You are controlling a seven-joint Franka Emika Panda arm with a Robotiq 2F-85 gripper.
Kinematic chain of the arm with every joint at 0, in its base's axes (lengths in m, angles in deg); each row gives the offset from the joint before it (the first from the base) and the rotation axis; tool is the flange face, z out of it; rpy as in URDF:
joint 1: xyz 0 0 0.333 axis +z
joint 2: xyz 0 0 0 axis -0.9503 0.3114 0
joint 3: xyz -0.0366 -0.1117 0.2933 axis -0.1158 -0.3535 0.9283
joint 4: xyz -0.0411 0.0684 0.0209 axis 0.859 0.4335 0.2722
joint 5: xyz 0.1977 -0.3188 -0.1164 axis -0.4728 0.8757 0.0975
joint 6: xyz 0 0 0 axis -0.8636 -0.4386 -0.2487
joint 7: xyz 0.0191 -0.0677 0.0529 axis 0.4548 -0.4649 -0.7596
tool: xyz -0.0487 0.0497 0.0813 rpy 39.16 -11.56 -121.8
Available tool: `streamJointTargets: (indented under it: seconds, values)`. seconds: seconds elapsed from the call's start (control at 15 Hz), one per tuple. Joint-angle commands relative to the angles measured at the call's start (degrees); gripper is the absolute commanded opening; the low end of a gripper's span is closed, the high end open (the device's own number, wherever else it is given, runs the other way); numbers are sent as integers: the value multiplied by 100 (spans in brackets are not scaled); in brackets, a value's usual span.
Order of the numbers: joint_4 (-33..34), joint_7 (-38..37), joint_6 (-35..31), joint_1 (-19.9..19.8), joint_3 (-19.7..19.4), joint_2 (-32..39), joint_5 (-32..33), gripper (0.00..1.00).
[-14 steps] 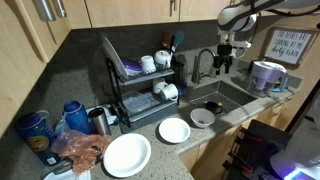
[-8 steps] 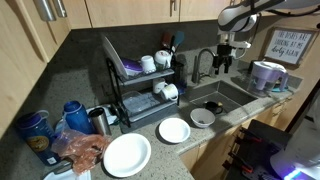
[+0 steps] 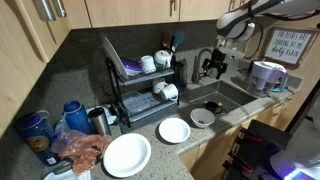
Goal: Pick up the plastic bowl from the bottom compartment of the dish rack and put it on the countertop.
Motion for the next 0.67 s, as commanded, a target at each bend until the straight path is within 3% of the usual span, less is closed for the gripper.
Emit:
streamJointTargets:
  seconds: [0.0,0.6]
  values:
    - [-92,-119,-173,-70,147,4,-174,100]
    - [-126,-145,-239,-93,180,25,-198,100]
